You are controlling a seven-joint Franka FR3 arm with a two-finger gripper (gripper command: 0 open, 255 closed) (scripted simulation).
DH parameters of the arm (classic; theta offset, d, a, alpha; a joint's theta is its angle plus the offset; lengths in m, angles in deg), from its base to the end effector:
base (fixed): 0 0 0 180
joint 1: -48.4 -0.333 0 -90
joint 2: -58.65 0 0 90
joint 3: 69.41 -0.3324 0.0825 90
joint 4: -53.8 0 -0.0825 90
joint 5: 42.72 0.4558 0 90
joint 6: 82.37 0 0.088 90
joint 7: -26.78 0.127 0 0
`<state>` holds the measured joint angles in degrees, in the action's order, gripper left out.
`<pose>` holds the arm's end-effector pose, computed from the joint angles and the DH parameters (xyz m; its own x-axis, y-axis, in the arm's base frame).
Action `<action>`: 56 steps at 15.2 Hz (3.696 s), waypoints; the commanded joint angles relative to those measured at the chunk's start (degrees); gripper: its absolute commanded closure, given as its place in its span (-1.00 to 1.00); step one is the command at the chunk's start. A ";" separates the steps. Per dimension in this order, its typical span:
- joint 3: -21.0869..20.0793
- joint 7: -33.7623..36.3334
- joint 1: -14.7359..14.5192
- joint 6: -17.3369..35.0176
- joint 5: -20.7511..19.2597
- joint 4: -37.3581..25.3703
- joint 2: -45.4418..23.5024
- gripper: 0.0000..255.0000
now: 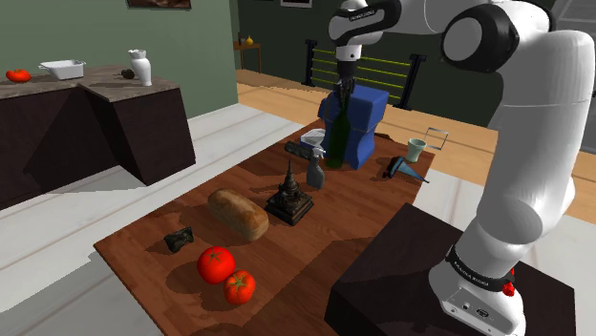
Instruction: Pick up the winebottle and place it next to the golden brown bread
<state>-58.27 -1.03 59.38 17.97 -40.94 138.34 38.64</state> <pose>0.6844 -0.2569 0.4533 0.9919 0.1014 -0.0760 0.1018 -0.9948 0.0006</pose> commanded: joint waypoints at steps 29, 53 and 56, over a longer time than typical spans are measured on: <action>-14.77 35.55 -20.88 -16.93 -1.59 -2.09 14.72 1.00; -17.66 42.07 -24.57 -6.68 -1.32 8.53 15.16 1.00; -17.65 42.02 -24.56 -4.32 -1.30 11.05 15.32 1.00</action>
<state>-75.91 40.98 34.83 12.76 -42.26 148.40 53.80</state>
